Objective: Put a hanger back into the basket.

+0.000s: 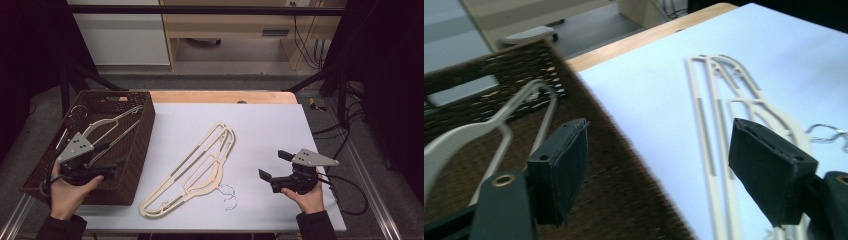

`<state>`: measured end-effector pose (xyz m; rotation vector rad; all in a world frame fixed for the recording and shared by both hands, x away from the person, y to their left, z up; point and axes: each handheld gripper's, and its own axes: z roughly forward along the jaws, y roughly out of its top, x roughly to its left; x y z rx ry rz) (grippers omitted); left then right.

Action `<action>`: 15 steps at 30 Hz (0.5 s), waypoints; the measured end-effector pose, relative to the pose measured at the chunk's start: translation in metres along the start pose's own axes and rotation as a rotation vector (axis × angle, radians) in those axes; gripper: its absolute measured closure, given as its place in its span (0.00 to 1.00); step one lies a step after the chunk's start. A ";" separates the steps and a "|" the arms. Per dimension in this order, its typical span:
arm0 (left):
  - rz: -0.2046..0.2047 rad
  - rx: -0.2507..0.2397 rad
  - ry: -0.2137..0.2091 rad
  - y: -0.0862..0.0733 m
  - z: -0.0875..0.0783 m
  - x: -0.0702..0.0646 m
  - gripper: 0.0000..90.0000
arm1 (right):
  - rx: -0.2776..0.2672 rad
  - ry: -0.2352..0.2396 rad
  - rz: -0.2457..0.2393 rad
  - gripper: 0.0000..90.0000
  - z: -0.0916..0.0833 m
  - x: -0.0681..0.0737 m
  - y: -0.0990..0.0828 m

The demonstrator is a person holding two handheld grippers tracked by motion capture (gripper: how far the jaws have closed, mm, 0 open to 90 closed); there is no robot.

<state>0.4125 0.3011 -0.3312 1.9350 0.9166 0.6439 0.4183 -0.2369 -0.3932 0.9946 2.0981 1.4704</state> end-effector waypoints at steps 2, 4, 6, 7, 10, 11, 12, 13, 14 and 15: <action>0.014 -0.002 -0.020 0.001 0.004 -0.010 0.26 | -0.003 0.005 0.004 0.06 0.000 0.000 0.000; 0.026 -0.003 -0.045 0.001 0.008 -0.020 0.25 | -0.006 0.004 -0.002 0.06 -0.001 0.002 0.001; 0.043 0.006 -0.070 0.002 0.013 -0.031 0.25 | -0.005 0.005 -0.004 0.06 0.000 0.002 0.001; 0.051 0.007 -0.085 0.002 0.015 -0.036 0.25 | -0.006 0.005 -0.006 0.06 0.000 0.003 0.002; 0.073 0.026 -0.128 0.000 0.025 -0.052 0.26 | -0.002 0.012 -0.015 0.06 0.001 0.005 0.002; 0.080 0.038 -0.138 -0.001 0.029 -0.057 0.26 | -0.003 0.012 -0.010 0.06 0.001 0.006 0.002; 0.085 0.048 -0.150 -0.002 0.032 -0.061 0.26 | -0.004 0.012 -0.012 0.06 0.002 0.007 0.003; 0.087 0.053 -0.166 -0.003 0.036 -0.065 0.26 | -0.003 0.012 -0.014 0.06 0.002 0.008 0.003; 0.094 0.064 -0.180 -0.005 0.039 -0.069 0.26 | -0.003 0.016 -0.016 0.06 0.002 0.008 0.003; 0.096 0.077 -0.195 -0.007 0.044 -0.074 0.27 | -0.003 0.020 -0.017 0.06 0.002 0.008 0.003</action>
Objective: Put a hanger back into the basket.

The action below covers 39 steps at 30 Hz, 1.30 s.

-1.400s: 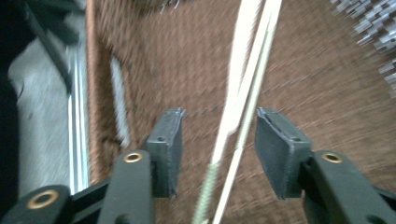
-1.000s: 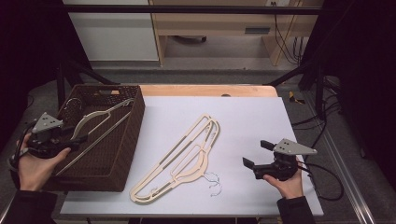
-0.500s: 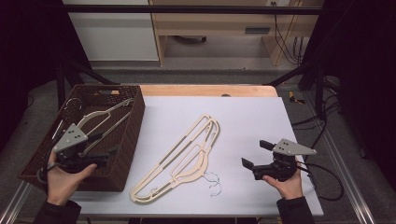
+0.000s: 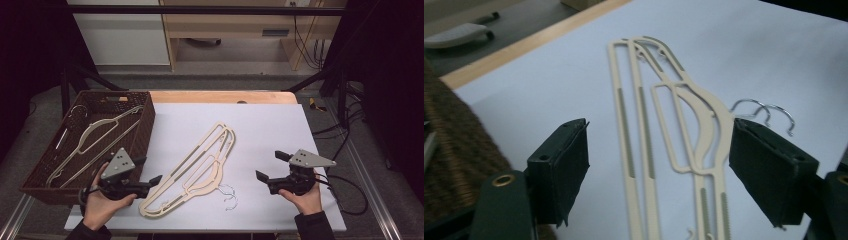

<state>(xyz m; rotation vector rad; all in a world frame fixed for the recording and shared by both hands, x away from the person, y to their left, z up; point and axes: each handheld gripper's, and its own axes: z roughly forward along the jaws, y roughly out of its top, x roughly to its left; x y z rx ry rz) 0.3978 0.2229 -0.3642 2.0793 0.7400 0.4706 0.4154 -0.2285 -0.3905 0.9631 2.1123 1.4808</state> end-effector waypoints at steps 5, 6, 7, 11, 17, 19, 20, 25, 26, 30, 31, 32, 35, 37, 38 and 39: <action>0.020 0.059 -0.048 -0.006 0.021 -0.012 0.29 | 0.009 0.003 0.002 0.06 0.002 0.001 -0.001; 0.024 0.071 -0.056 -0.008 0.024 -0.014 0.30 | 0.010 0.002 0.001 0.06 0.002 0.001 -0.001; 0.025 0.083 -0.067 -0.009 0.028 -0.016 0.30 | 0.010 0.003 -0.001 0.06 0.002 0.001 -0.001; 0.019 0.112 -0.100 -0.016 0.038 -0.021 0.31 | 0.011 0.001 0.001 0.06 0.002 0.002 -0.001; 0.026 0.169 -0.139 -0.026 0.056 -0.030 0.33 | 0.009 -0.005 0.000 0.05 0.002 0.002 -0.002; 0.036 0.200 -0.158 -0.029 0.063 -0.033 0.34 | 0.009 -0.003 -0.001 0.05 0.001 0.002 -0.003; 0.044 0.213 -0.166 -0.030 0.066 -0.035 0.34 | 0.010 -0.003 0.001 0.05 0.002 0.002 -0.003; 0.065 0.256 -0.193 -0.032 0.076 -0.041 0.38 | 0.012 -0.005 -0.003 0.05 0.001 0.002 -0.003; 0.072 0.265 -0.198 -0.032 0.077 -0.042 0.39 | 0.013 -0.004 -0.002 0.05 0.001 0.002 -0.003; 0.081 0.287 -0.211 -0.033 0.082 -0.042 0.44 | 0.018 -0.008 -0.006 0.05 0.002 0.002 -0.003; 0.080 0.294 -0.213 -0.033 0.083 -0.042 0.45 | 0.018 -0.007 -0.006 0.05 0.002 0.002 -0.003; 0.085 0.299 -0.215 -0.033 0.084 -0.042 0.47 | 0.017 -0.006 -0.006 0.05 0.002 0.002 -0.004; 0.083 0.310 -0.226 -0.033 0.086 -0.041 0.52 | 0.016 -0.005 -0.004 0.05 0.002 0.002 -0.004; 0.090 0.327 -0.221 -0.034 0.088 -0.042 0.55 | 0.017 -0.005 -0.005 0.05 0.002 0.002 -0.004; 0.090 0.339 -0.231 -0.034 0.089 -0.042 0.56 | 0.017 -0.007 -0.003 0.05 0.002 0.002 -0.004; 0.095 0.348 -0.235 -0.035 0.090 -0.043 0.57 | 0.018 -0.004 -0.002 0.05 0.002 0.002 -0.004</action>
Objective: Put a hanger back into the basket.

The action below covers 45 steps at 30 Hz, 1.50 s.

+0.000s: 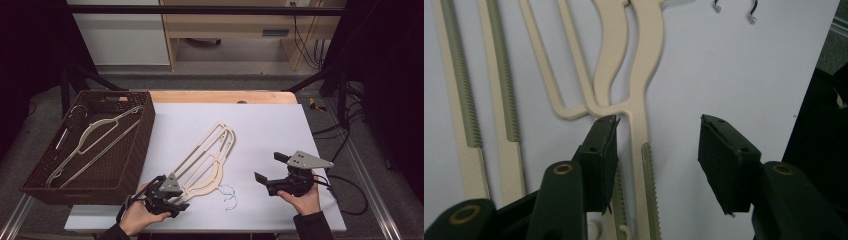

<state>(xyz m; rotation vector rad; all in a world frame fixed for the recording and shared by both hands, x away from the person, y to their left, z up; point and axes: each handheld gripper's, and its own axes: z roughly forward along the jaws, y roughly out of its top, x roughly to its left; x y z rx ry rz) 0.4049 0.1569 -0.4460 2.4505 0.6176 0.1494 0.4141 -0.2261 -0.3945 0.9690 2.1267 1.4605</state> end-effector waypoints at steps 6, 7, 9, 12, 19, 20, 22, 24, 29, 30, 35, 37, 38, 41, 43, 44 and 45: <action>0.025 0.042 0.000 0.000 0.006 -0.002 0.62 | 0.001 0.003 0.000 0.06 0.001 0.001 0.000; 0.023 0.049 -0.002 0.000 0.007 -0.002 0.64 | 0.002 0.005 -0.002 0.06 0.001 0.001 -0.001; 0.025 0.060 0.015 0.000 0.008 -0.002 0.66 | 0.006 0.005 -0.006 0.06 0.001 0.001 -0.001; 0.006 0.080 0.017 -0.001 0.010 -0.001 0.70 | 0.008 0.007 -0.003 0.06 0.002 0.002 -0.001; -0.048 0.111 0.014 -0.003 0.010 -0.001 0.70 | 0.005 0.008 -0.004 0.06 0.002 0.002 -0.001; -0.070 0.107 0.011 -0.004 0.010 -0.001 0.70 | 0.006 0.009 -0.002 0.06 0.002 0.002 -0.001; -0.094 0.117 0.011 -0.005 0.009 -0.001 0.71 | 0.009 0.010 -0.004 0.06 0.002 0.002 -0.002; -0.121 0.124 0.027 -0.005 0.009 -0.001 0.73 | 0.013 0.013 -0.002 0.06 0.003 0.003 -0.002; -0.154 0.145 0.077 -0.002 0.010 -0.002 0.86 | 0.016 0.015 -0.003 0.06 0.005 0.004 -0.003; -0.142 0.150 0.093 -0.002 0.010 -0.005 0.86 | 0.016 0.016 -0.001 0.06 0.005 0.004 -0.003; -0.109 0.161 0.123 0.000 0.011 -0.010 0.88 | 0.021 0.024 0.003 0.06 0.007 0.006 -0.004; -0.110 0.149 0.121 -0.001 0.011 -0.010 0.88 | 0.023 0.026 -0.002 0.06 0.008 0.006 -0.004; -0.110 0.145 0.120 -0.001 0.010 -0.010 0.88 | 0.024 0.028 -0.001 0.06 0.009 0.006 -0.005; -0.109 0.126 0.113 -0.004 0.009 -0.009 0.88 | 0.029 0.031 0.000 0.06 0.011 0.007 -0.006; -0.114 0.108 0.105 -0.004 0.007 -0.007 0.89 | 0.037 0.041 -0.003 0.06 0.013 0.008 -0.007; -0.113 0.101 0.102 -0.004 0.005 -0.007 0.89 | 0.041 0.043 -0.004 0.06 0.014 0.009 -0.007; -0.117 0.089 0.094 -0.003 0.003 -0.007 0.89 | 0.042 0.047 -0.005 0.06 0.015 0.009 -0.008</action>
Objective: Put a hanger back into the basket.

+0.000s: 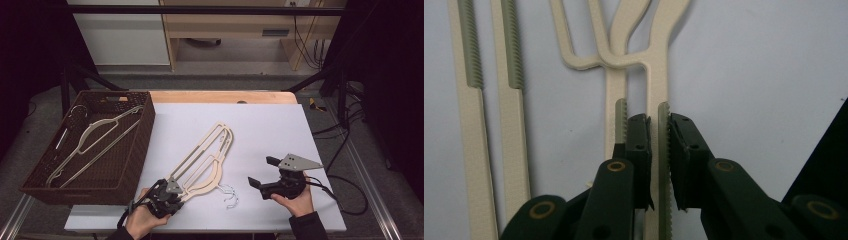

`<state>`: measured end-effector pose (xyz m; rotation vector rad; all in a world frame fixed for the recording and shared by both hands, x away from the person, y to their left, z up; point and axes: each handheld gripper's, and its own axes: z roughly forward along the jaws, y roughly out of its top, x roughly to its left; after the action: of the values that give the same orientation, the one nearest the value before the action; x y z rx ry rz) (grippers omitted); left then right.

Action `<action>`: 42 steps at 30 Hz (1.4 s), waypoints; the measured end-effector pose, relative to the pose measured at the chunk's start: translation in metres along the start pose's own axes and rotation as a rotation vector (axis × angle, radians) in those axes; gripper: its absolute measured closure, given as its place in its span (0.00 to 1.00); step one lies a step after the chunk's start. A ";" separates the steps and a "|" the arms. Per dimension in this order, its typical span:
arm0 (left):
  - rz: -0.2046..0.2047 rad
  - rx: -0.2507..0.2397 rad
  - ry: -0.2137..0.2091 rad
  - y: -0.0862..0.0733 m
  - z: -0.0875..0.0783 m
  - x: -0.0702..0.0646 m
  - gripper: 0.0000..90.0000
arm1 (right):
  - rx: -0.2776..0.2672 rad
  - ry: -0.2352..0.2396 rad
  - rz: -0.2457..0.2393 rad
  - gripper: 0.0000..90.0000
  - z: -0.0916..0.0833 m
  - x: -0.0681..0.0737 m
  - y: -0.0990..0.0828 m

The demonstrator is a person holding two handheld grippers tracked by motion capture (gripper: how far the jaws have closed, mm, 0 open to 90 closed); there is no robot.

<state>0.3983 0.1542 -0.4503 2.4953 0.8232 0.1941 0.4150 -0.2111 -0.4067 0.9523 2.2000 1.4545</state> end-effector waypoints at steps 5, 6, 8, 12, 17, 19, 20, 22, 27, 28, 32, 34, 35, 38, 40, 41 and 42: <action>-0.017 -0.054 -0.018 0.001 -0.012 0.002 0.89 | 0.024 0.010 -0.007 0.07 0.007 0.002 -0.003; -0.015 -0.061 -0.017 0.001 -0.015 0.003 0.89 | 0.029 0.014 -0.007 0.07 0.009 0.003 -0.004; -0.015 -0.077 -0.022 0.001 -0.020 0.005 0.89 | 0.036 0.015 -0.008 0.07 0.011 0.004 -0.005; -0.026 -0.109 -0.026 0.002 -0.028 0.006 0.89 | 0.052 0.022 -0.017 0.08 0.017 0.005 -0.007; -0.027 -0.138 -0.023 0.003 -0.035 0.008 0.89 | 0.067 0.035 -0.022 0.10 0.023 0.007 -0.010; -0.040 -0.158 -0.024 0.003 -0.039 0.010 0.89 | 0.071 0.035 -0.022 0.10 0.023 0.007 -0.011; -0.043 -0.168 -0.023 0.003 -0.041 0.011 0.89 | 0.070 0.035 -0.023 0.10 0.023 0.007 -0.011; -0.048 -0.182 -0.018 0.003 -0.045 0.012 0.89 | 0.067 0.035 -0.022 0.10 0.022 0.006 -0.010; -0.064 -0.219 -0.013 0.004 -0.053 0.016 0.89 | 0.065 0.034 -0.020 0.11 0.021 0.006 -0.011; -0.067 -0.218 -0.020 0.005 -0.055 0.017 0.89 | 0.066 0.034 -0.019 0.11 0.021 0.006 -0.011; -0.067 -0.251 0.022 0.007 -0.062 0.018 0.91 | 0.068 0.053 -0.011 0.12 0.024 0.008 -0.012; -0.108 -0.281 0.040 0.006 -0.066 0.024 0.95 | 0.067 0.063 -0.010 0.13 0.027 0.008 -0.013; -0.102 -0.296 -0.007 0.004 -0.068 0.029 0.95 | 0.057 0.082 0.006 0.14 0.032 0.010 -0.013; -0.092 -0.274 -0.029 0.003 -0.063 0.026 0.95 | 0.064 0.098 0.009 0.15 0.038 0.011 -0.013; -0.069 -0.248 0.003 0.004 -0.057 0.023 0.95 | 0.076 0.099 0.006 0.15 0.043 0.012 -0.014; -0.071 -0.245 -0.008 0.005 -0.055 0.022 0.95 | 0.073 0.100 0.007 0.15 0.046 0.013 -0.013; -0.071 -0.241 -0.005 0.005 -0.054 0.022 0.95 | 0.073 0.100 0.007 0.15 0.046 0.013 -0.013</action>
<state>0.4030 0.1862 -0.4020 2.2377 0.8324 0.2472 0.4286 -0.1739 -0.4368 0.9304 2.3378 1.4638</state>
